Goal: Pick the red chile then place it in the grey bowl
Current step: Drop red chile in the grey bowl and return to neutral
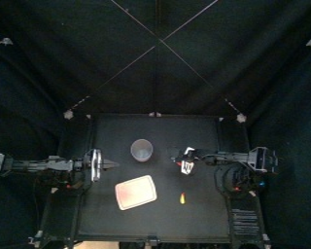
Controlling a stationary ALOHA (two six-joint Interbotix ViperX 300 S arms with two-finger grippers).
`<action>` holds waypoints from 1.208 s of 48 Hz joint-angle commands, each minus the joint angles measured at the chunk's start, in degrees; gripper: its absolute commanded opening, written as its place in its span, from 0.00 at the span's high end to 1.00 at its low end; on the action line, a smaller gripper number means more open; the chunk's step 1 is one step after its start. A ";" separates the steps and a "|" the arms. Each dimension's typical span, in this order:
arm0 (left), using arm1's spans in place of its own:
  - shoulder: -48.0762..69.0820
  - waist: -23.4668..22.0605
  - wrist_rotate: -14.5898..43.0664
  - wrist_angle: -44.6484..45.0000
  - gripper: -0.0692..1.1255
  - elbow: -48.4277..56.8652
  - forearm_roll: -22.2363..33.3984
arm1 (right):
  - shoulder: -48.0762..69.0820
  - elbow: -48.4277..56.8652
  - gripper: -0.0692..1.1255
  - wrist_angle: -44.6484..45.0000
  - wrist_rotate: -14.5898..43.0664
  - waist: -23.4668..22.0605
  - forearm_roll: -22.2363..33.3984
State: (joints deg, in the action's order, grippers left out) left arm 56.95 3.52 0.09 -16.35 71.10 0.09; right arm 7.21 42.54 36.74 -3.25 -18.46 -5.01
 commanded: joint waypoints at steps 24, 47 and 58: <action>-0.18 0.26 0.09 -0.26 0.97 -0.62 0.00 | -7.03 0.44 0.17 -6.24 -0.09 -0.53 2.20; 1.93 0.26 0.09 1.93 0.97 -0.62 0.09 | -4.48 -11.51 0.55 -9.40 0.70 -0.18 2.90; 2.02 0.26 0.09 2.20 0.97 -0.62 0.09 | -7.21 -26.81 0.55 -11.78 -0.18 1.14 2.99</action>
State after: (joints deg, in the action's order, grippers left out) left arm 59.15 3.69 0.09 -13.89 71.28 0.09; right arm 0.44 21.71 25.84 -3.34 -18.11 -2.11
